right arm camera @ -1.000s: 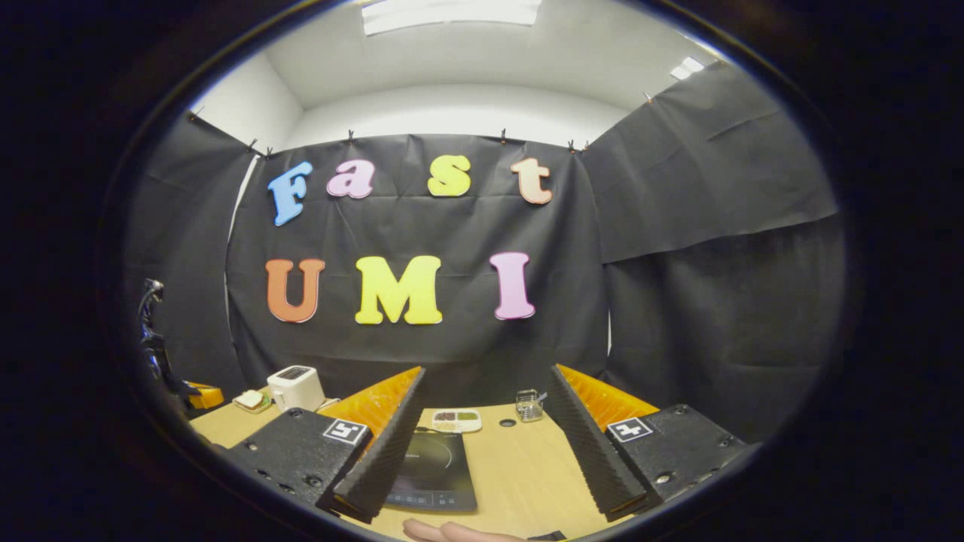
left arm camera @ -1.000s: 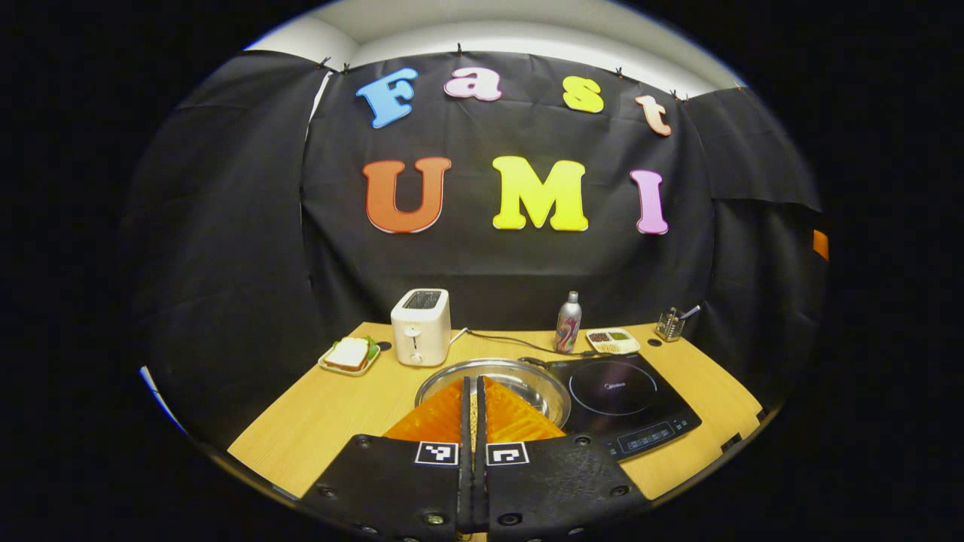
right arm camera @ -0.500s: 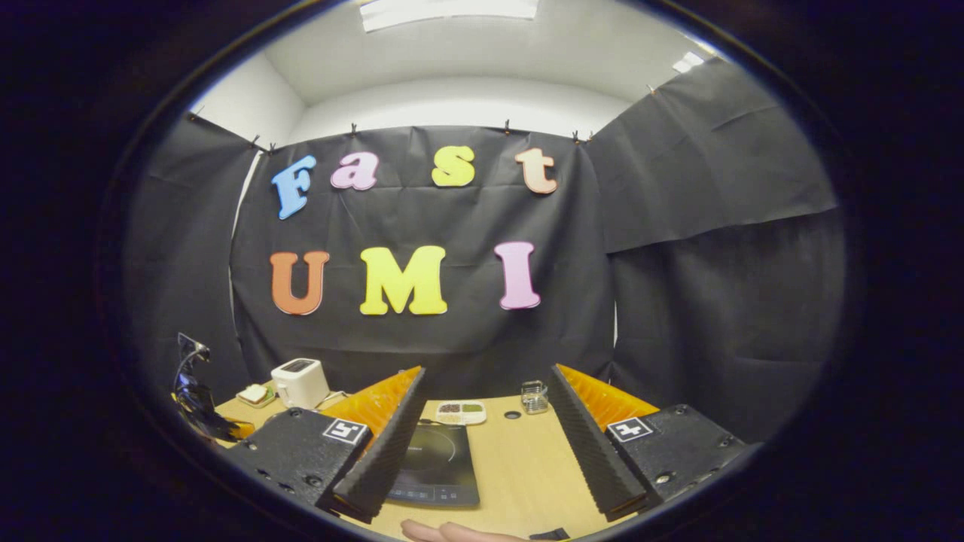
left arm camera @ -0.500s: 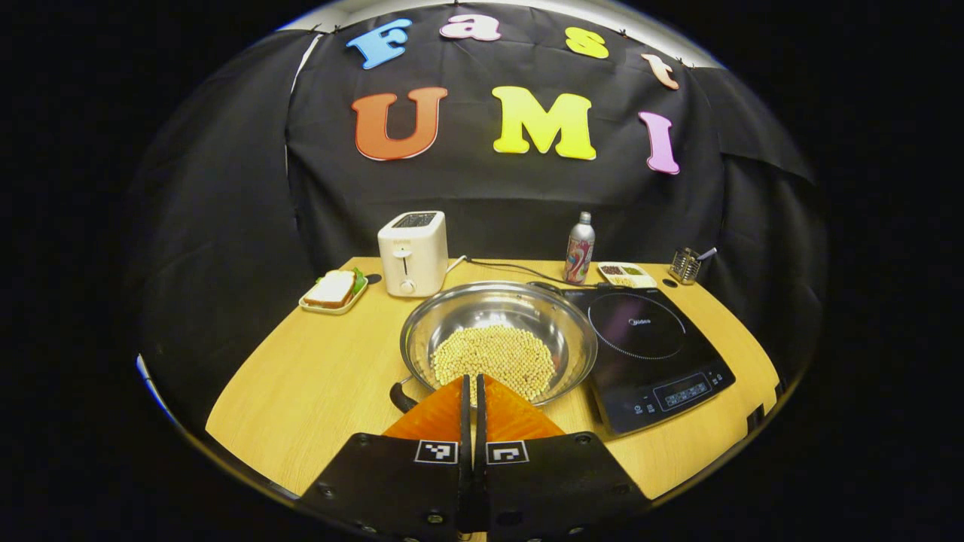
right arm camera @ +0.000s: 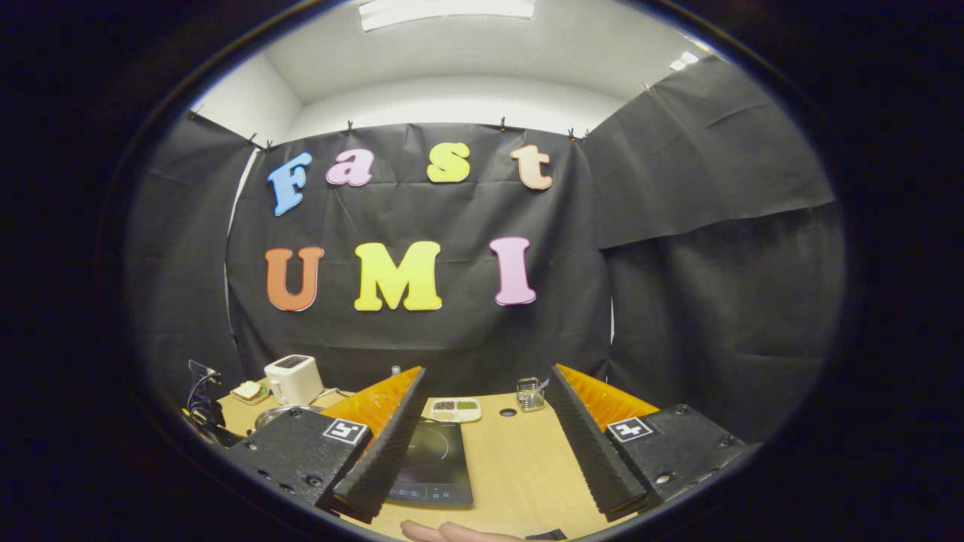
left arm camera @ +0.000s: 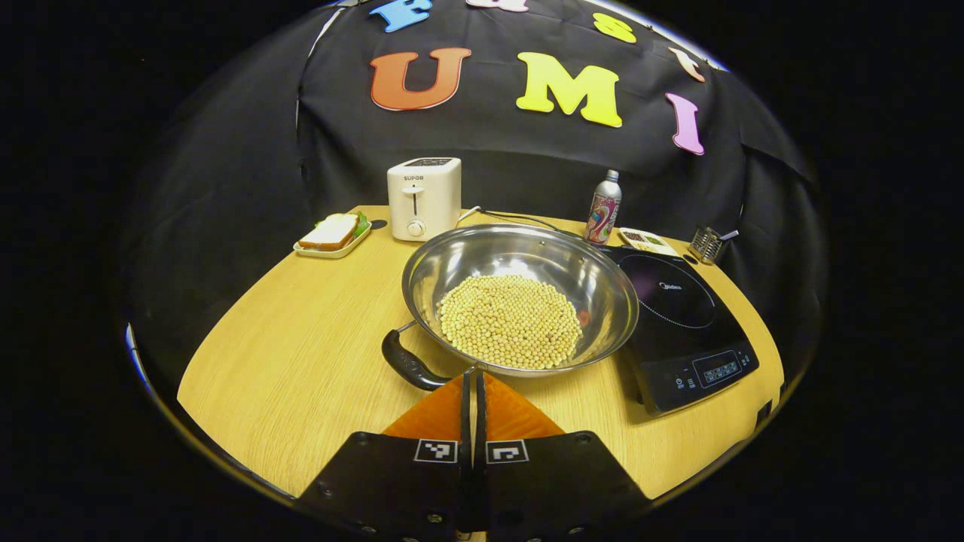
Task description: First push the handle of the pot to place it horizontally, then grasp the pot with both hands and set it on the induction cooktop.
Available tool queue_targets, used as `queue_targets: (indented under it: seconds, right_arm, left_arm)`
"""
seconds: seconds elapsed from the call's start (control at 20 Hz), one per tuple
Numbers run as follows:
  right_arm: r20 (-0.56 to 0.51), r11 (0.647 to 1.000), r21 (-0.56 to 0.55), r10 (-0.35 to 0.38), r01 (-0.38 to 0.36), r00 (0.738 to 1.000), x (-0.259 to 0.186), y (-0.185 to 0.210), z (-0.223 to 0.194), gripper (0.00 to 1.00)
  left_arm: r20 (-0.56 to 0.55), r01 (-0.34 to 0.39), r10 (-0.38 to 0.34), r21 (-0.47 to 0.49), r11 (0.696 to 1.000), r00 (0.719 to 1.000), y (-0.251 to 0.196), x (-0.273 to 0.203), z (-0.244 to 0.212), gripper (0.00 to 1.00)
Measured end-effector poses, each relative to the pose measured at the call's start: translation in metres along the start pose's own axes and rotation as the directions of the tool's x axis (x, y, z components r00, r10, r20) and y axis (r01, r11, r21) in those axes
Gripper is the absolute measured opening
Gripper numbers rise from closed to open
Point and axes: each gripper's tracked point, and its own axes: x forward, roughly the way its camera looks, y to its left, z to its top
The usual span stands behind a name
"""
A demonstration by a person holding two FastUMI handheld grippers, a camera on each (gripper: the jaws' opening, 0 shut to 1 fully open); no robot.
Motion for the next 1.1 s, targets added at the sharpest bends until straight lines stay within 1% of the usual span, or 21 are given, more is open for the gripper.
queue_targets:
  seconds: [0.05,0.1,0.15,0.35,0.5,0.55,0.6,0.7,0.8,0.85,0.9,0.95,1.0,1.05,1.1]
  right_arm:
    - [0.003,1.000,-0.003,-0.004,0.004,1.000,0.003,-0.002,0.000,0.96]
    - [0.004,1.000,-0.002,-0.007,0.007,1.000,0.006,-0.003,-0.001,1.00]
    - [0.003,1.000,0.002,-0.003,0.003,1.000,0.010,-0.003,0.000,0.96]
    - [0.004,0.999,0.011,0.031,-0.031,1.000,0.027,0.005,0.010,0.96]
    - [0.006,0.999,0.002,0.043,-0.043,0.999,0.039,0.012,0.015,0.96]
    - [0.007,0.999,-0.006,0.047,-0.047,0.999,0.043,0.014,0.015,0.96]
    - [0.008,0.999,-0.019,0.049,-0.049,0.999,0.046,0.017,0.015,0.96]
    - [0.012,0.998,-0.037,0.055,-0.054,0.998,0.051,0.022,0.016,0.96]
    - [0.007,0.997,-0.022,0.070,-0.070,0.998,0.055,0.029,0.016,0.96]
    - [-0.002,0.997,-0.020,0.081,-0.081,0.997,0.057,0.030,0.012,0.96]
    - [-0.012,0.996,-0.024,0.089,-0.089,0.996,0.057,0.031,0.009,0.96]
    - [-0.015,0.995,-0.026,0.092,-0.092,0.996,0.057,0.030,0.008,1.00]
    - [-0.011,0.995,-0.029,0.091,-0.091,0.996,0.058,0.030,0.010,1.00]
    - [-0.011,0.996,-0.028,0.088,-0.088,0.996,0.059,0.031,0.009,0.96]
    - [-0.012,0.996,-0.016,0.092,-0.092,0.996,0.061,0.033,0.009,0.96]
  left_arm:
    - [-0.005,-0.009,0.009,0.009,1.000,1.000,0.002,0.004,-0.002,0.00]
    - [-0.023,-0.001,0.001,0.008,1.000,1.000,0.001,0.008,-0.005,0.00]
    - [-0.039,0.004,-0.004,0.010,1.000,0.999,-0.002,0.011,-0.008,0.00]
    - [-0.084,0.003,0.000,0.036,0.999,0.996,-0.002,0.017,-0.012,0.00]
    - [-0.105,0.014,-0.012,0.022,1.000,0.994,-0.003,0.020,-0.011,0.00]
    - [-0.110,0.017,-0.015,0.018,1.000,0.994,-0.002,0.022,-0.010,0.10]
    - [-0.112,0.014,-0.013,0.014,1.000,0.994,0.001,0.022,-0.010,0.00]
    - [-0.115,0.012,-0.012,0.006,1.000,0.993,0.007,0.024,-0.011,0.00]
    - [-0.110,0.004,-0.007,-0.024,1.000,0.994,0.016,0.028,-0.005,0.00]
    - [-0.101,-0.002,-0.002,-0.036,0.999,0.995,0.019,0.030,-0.005,0.10]
    - [-0.098,-0.008,0.004,-0.046,0.999,0.995,0.023,0.032,-0.003,0.00]
    - [-0.097,-0.012,0.006,-0.061,0.998,0.995,0.027,0.035,-0.003,0.00]
    - [-0.091,-0.013,0.007,-0.071,0.997,0.996,0.029,0.039,-0.001,0.00]
    - [-0.097,-0.019,0.011,-0.075,0.997,0.995,0.031,0.041,-0.001,0.00]
    - [-0.102,-0.027,0.019,-0.076,0.997,0.995,0.035,0.045,-0.001,0.00]
